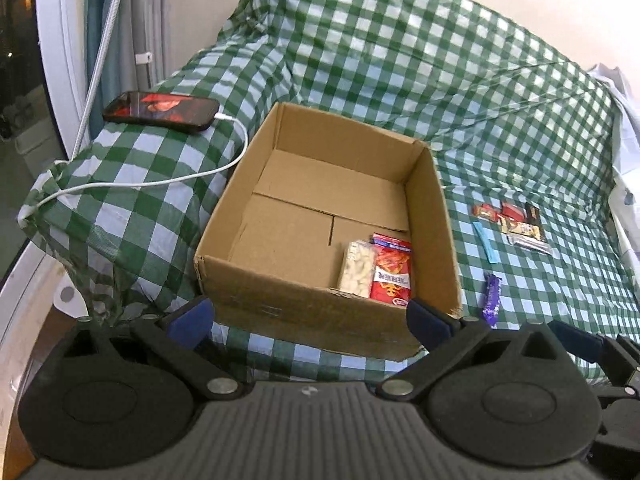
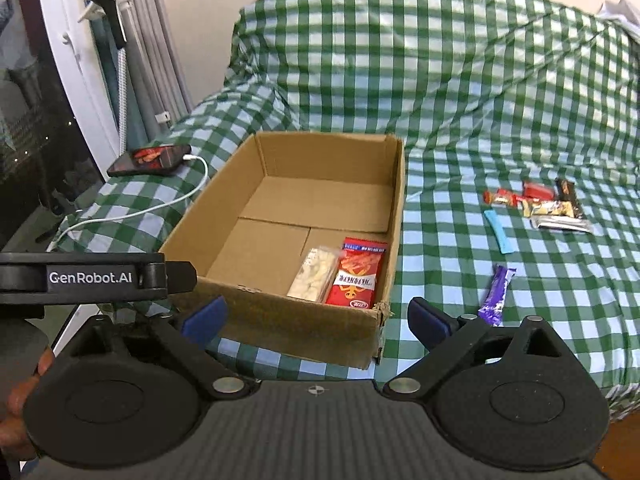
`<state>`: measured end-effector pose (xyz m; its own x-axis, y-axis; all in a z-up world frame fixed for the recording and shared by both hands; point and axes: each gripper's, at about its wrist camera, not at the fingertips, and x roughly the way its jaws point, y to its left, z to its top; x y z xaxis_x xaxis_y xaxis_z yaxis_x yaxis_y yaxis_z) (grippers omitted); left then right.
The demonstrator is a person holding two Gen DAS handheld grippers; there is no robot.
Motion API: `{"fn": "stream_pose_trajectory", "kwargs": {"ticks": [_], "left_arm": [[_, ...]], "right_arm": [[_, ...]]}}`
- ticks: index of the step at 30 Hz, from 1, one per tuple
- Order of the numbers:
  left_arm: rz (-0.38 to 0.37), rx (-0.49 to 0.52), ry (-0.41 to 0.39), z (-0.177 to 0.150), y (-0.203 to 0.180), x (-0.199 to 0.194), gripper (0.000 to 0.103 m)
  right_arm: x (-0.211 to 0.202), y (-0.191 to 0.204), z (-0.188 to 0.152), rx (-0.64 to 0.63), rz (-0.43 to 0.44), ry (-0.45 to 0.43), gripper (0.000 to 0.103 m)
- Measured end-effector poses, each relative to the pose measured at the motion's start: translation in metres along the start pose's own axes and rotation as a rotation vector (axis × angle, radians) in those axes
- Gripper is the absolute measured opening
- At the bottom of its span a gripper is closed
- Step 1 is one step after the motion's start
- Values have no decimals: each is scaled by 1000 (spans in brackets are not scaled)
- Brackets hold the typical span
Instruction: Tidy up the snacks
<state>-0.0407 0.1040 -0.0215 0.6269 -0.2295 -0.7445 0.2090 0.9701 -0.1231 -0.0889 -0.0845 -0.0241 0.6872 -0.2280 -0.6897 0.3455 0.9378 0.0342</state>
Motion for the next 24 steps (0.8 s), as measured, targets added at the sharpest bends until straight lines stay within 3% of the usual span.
{"fn": "stream_pose_trajectory", "kwargs": {"ticks": [24], "left_arm": [[-26,48,-49,-13,-8,-28,103]], "right_arm": [[-37,-1,-15,3,0,-73,100]]}}
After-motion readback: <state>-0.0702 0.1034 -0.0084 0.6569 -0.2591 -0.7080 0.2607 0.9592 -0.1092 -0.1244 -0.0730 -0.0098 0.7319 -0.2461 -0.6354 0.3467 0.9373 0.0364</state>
